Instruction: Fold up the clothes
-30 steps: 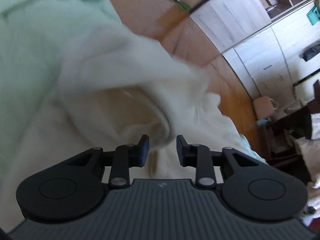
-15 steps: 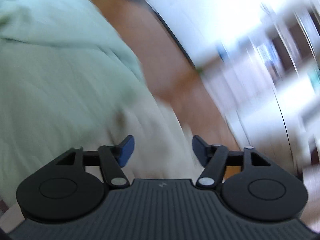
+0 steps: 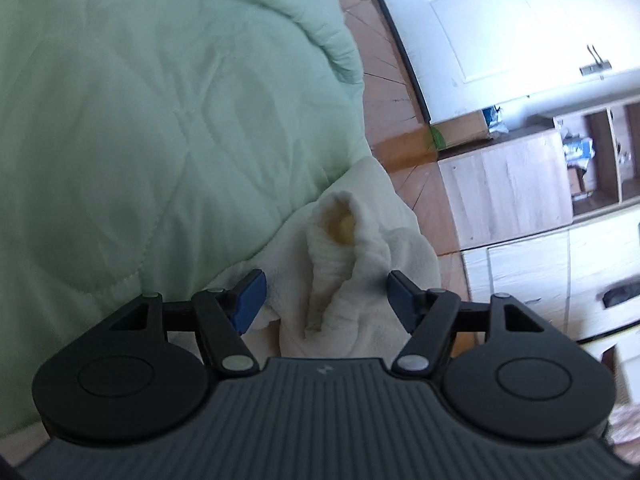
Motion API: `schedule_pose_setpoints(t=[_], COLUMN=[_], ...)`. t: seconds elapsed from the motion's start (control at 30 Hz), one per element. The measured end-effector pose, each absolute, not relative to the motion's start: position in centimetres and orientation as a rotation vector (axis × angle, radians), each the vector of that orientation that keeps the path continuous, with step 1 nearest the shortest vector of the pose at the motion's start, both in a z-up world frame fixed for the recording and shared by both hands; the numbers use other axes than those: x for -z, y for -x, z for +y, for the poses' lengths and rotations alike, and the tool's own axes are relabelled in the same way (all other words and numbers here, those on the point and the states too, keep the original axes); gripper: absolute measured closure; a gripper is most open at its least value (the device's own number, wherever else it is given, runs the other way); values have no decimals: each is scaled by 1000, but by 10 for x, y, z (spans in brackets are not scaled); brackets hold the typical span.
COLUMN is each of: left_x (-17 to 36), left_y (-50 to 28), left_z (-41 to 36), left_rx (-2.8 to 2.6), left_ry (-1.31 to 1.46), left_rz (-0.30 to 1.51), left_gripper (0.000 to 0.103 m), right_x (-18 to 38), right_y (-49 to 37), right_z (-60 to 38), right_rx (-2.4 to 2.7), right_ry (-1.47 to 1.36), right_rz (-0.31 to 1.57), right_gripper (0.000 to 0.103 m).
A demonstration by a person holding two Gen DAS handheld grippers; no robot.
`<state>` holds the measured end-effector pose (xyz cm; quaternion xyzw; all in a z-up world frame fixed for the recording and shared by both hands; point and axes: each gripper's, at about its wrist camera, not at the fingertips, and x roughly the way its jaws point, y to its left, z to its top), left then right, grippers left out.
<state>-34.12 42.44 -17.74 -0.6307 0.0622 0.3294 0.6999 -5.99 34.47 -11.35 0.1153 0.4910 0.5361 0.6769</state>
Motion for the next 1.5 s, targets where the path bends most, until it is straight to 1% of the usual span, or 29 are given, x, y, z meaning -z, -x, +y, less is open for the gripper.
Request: schedule_pose_setpoints(t=[0.1, 0.2, 0.27, 0.3, 0.33, 0.37, 0.43, 0.47, 0.53, 0.57, 0.6, 0.63, 0.67, 0.7, 0.8, 0.83, 0.87, 1.03, 1.07, 1.1, 1.13, 1.17, 1.2, 1.23, 1.27, 1.3, 1.37, 1.43, 1.5], left_x=[178, 179, 172, 168, 162, 158, 153, 151, 141, 135, 129, 124, 119, 121, 130, 133, 136, 151, 154, 157, 169, 176, 181, 186, 180, 171, 156, 154, 162], left_y=[354, 370, 367, 365, 360, 355, 347, 345, 343, 342, 339, 336, 333, 331, 326, 325, 323, 315, 313, 311, 308, 307, 307, 307, 311, 317, 336, 351, 360], left_z=[423, 424, 427, 429, 429, 428, 424, 423, 417, 414, 412, 410, 408, 407, 405, 405, 404, 401, 401, 400, 406, 408, 410, 412, 410, 408, 398, 397, 404], left_rx=[-758, -762, -754, -751, -767, -787, -807, -804, -801, -796, -777, -757, -736, -728, -709, -702, -696, -659, -651, -643, -634, -659, -689, -720, -772, -826, -919, -997, -991], left_ry=[1403, 1402, 1334, 1297, 1237, 1190, 1121, 1102, 1051, 1015, 988, 963, 938, 965, 1071, 1106, 1141, 1316, 1350, 1385, 1456, 1477, 1488, 1500, 1436, 1360, 1259, 1220, 1272], left_rz=[31, -17, 41, 74, 144, 210, 313, 348, 363, 364, 374, 387, 399, 399, 396, 394, 393, 384, 382, 380, 335, 318, 307, 295, 299, 306, 270, 267, 273], left_gripper=[35, 33, 33, 33, 33, 33, 35, 35, 35, 35, 34, 33, 33, 33, 33, 33, 34, 33, 31, 28, 26, 33, 43, 82, 97, 99, 100, 101, 101], right_x=[74, 54, 41, 43, 52, 64, 90, 98, 100, 98, 95, 91, 88, 86, 89, 93, 97, 129, 135, 139, 136, 126, 111, 97, 83, 72, 56, 61, 82], right_y=[67, 46, 32, 25, 18, 11, -3, -10, -21, -24, -25, -24, -22, -20, -9, -7, -7, -8, -7, -3, 6, 22, 41, 60, 78, 85, 83, 75, 63], right_z=[311, 279, 258, 251, 248, 246, 242, 236, 218, 212, 210, 208, 206, 202, 192, 186, 178, 144, 148, 158, 173, 184, 192, 199, 206, 208, 205, 206, 209], right_rx=[-1247, -1102, -1005, -904, -767, -631, -435, -434, -466, -490, -510, -524, -526, -518, -500, -490, -476, -562, -603, -653, -710, -763, -812, -857, -900, -894, -821, -682, -586], right_ry=[-171, -85, -29, 26, 98, 173, 282, 257, 113, 55, 34, 26, 39, 64, 161, 178, 184, 13, 14, 62, 173, 283, 372, 459, 544, 587, 616, 685, 747], right_rz=[920, 848, 799, 782, 767, 772, 820, 870, 969, 1002, 1014, 1018, 1021, 1023, 1017, 1022, 1031, 1116, 1136, 1150, 1130, 1044, 928, 809, 687, 634, 625, 591, 566], right_gripper=[97, 97, 97, 97, 97, 91, 90, 90, 89, 83, 79, 71, 58, 53, 50, 45, 44, 43, 45, 60, 81, 81, 82, 82, 83, 83, 83, 83, 82])
